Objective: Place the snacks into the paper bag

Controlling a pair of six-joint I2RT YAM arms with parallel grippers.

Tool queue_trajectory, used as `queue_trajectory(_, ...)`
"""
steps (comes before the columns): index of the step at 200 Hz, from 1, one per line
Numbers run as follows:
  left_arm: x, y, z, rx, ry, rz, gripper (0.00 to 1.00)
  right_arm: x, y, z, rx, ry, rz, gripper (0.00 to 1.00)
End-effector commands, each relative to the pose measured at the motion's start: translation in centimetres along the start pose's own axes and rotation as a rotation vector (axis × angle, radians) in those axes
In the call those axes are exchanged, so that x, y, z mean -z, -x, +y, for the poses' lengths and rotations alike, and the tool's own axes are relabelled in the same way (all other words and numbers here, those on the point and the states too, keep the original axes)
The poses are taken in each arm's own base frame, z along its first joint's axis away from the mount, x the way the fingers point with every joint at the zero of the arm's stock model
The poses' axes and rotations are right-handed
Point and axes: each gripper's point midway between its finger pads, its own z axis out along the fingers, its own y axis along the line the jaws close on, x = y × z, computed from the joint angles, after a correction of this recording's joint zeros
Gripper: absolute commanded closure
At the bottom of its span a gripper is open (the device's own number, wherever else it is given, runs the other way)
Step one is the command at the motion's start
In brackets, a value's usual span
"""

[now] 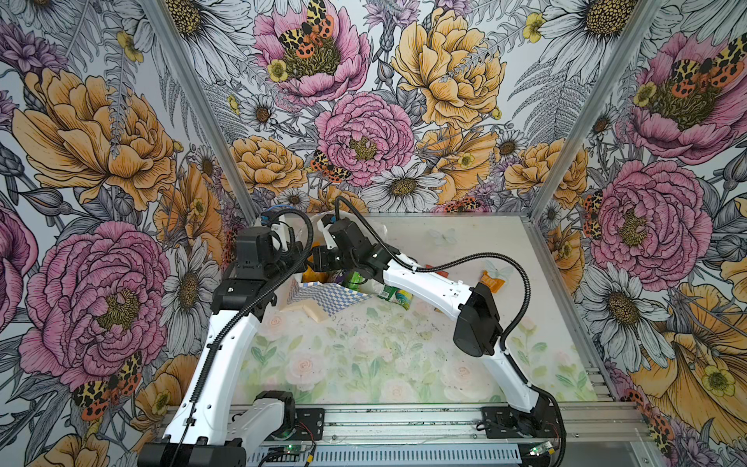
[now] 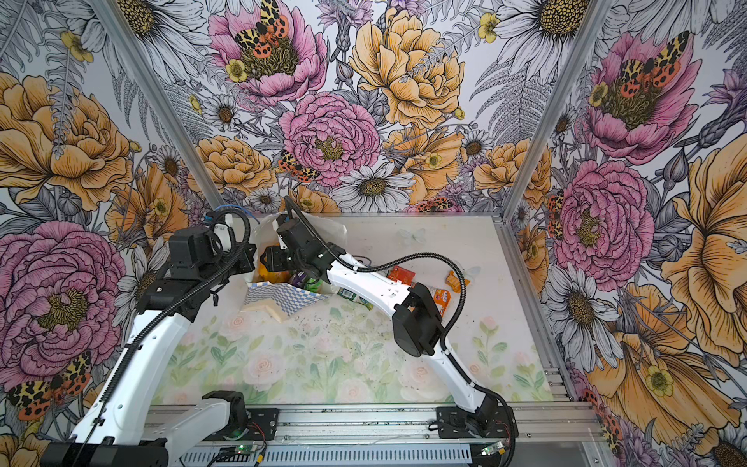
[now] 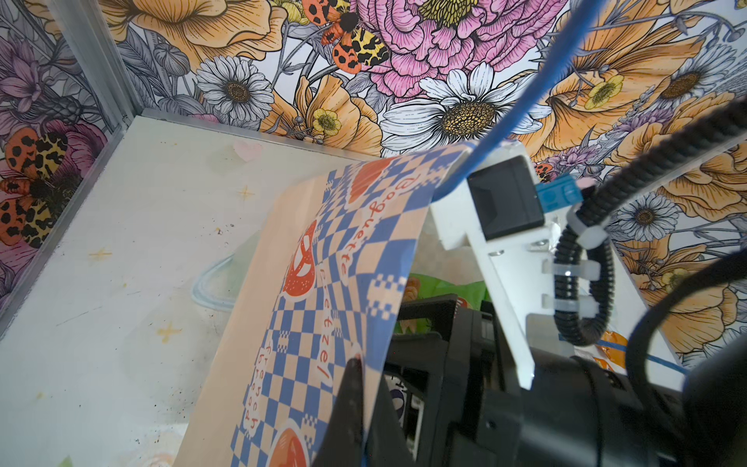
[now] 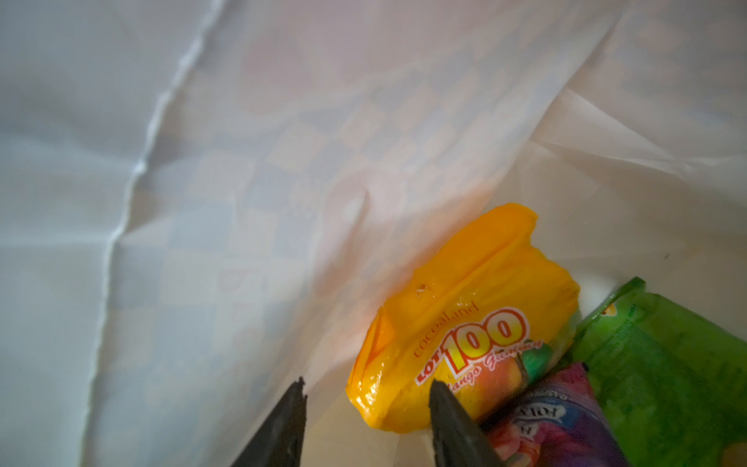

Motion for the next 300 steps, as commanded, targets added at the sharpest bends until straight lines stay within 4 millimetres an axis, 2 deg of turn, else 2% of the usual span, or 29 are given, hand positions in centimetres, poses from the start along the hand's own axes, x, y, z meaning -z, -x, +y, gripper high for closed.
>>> queue_trajectory(1, 1.0, 1.6, -1.1, -0.022, -0.046, -0.082, 1.00, 3.4, 3.0, 2.7, 0.017, 0.039, -0.069, 0.46)
queue_trajectory(34, 0.9, 1.6, -1.1, -0.023, -0.048, -0.080, 1.00, 4.9, 3.6, 3.4, 0.012, 0.042, -0.075, 0.36)
queue_trajectory(61, 0.9, 1.6, -1.1, -0.022, -0.046, -0.079, 1.00, 5.8, 4.0, 2.9, 0.010, 0.013, -0.080, 0.26)
queue_trajectory(94, 0.8, 1.6, -1.0, -0.022, -0.042, -0.078, 1.00, 7.7, 4.5, 2.4, 0.007, -0.014, -0.091, 0.23)
queue_trajectory(124, 0.8, 1.6, -1.0, -0.024, -0.038, -0.079, 1.00, 10.8, 5.3, 1.7, 0.006, -0.035, -0.111, 0.22)
queue_trajectory(137, 0.7, 1.5, -0.9, -0.023, -0.037, -0.077, 1.00, 12.9, 5.7, 1.6, 0.011, -0.045, -0.132, 0.22)
queue_trajectory(158, 0.7, 1.5, -0.8, -0.025, -0.030, -0.077, 1.00, 16.4, 5.8, 0.2, 0.016, -0.087, -0.160, 0.22)
queue_trajectory(179, 0.7, 1.5, -0.7, -0.026, -0.028, -0.077, 1.00, 20.3, 5.5, -1.8, 0.005, -0.150, -0.198, 0.23)
queue_trajectory(183, 0.7, 1.5, -0.7, -0.026, -0.028, -0.077, 1.00, 21.5, 6.0, -3.1, -0.009, -0.176, -0.219, 0.23)
queue_trajectory(200, 0.6, 1.5, -0.7, -0.025, -0.025, -0.075, 1.00, 25.2, 5.8, -5.5, -0.033, -0.242, -0.269, 0.23)
queue_trajectory(221, 0.6, 1.5, -0.6, -0.025, -0.021, -0.074, 1.00, 29.2, 4.9, -8.9, -0.059, -0.350, -0.328, 0.23)
queue_trajectory(238, 0.5, 1.4, -0.4, -0.021, -0.012, -0.073, 1.00, 31.6, 3.7, -11.4, -0.086, -0.417, -0.356, 0.23)
queue_trajectory(272, 0.4, 1.4, 0.2, -0.018, 0.016, -0.069, 1.00, 34.0, 0.6, -16.0, -0.175, -0.507, -0.361, 0.24)
queue_trajectory(300, 0.0, 1.2, 1.6, -0.004, 0.070, -0.045, 1.00, 34.2, -2.0, -18.5, -0.235, -0.535, -0.319, 0.24)
